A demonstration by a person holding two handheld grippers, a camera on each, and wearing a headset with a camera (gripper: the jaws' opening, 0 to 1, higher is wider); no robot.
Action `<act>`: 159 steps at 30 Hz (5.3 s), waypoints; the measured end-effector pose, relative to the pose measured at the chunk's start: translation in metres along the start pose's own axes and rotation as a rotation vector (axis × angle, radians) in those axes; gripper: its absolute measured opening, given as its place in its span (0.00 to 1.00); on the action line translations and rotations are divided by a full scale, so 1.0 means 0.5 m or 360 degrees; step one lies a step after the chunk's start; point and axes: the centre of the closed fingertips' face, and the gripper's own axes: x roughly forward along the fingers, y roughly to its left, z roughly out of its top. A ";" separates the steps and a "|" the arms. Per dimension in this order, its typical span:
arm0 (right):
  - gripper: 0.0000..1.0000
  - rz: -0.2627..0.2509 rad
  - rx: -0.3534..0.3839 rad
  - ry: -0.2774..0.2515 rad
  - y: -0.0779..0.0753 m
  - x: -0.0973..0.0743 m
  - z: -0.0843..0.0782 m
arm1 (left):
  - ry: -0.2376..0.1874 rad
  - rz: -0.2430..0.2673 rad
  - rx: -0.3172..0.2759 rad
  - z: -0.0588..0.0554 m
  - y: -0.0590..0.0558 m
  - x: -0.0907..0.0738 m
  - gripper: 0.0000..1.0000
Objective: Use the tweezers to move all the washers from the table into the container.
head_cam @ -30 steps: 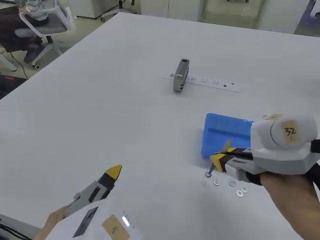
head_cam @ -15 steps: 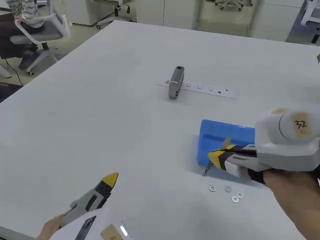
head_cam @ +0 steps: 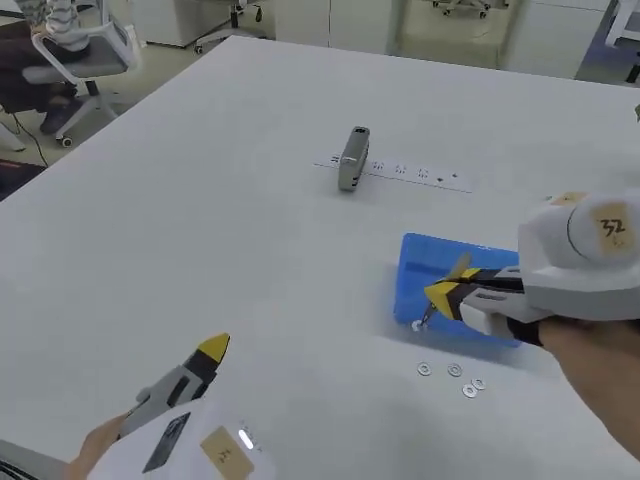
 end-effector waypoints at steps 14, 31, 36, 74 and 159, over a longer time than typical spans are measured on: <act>0.01 -0.0022 0.0014 -0.0070 -0.038 0.014 0.044 | 0.0009 0.0001 -0.0013 -0.003 0.002 0.001 0.99; 0.01 -0.0102 0.0018 -0.0036 -0.090 0.062 0.021 | -0.0006 0.0007 -0.0035 -0.001 0.006 0.000 0.96; 0.01 -0.0151 0.0030 -0.0014 -0.110 0.078 0.003 | 0.0003 -0.0024 -0.0030 -0.002 -0.002 0.002 0.97; 0.02 -0.0223 0.0209 -0.0018 -0.134 0.148 -0.047 | 0.0066 -0.0080 -0.0011 -0.017 -0.016 0.007 0.99; 0.03 -0.0133 0.0195 0.0002 -0.011 0.045 -0.139 | 0.0030 -0.0098 0.0000 -0.009 -0.022 0.004 0.97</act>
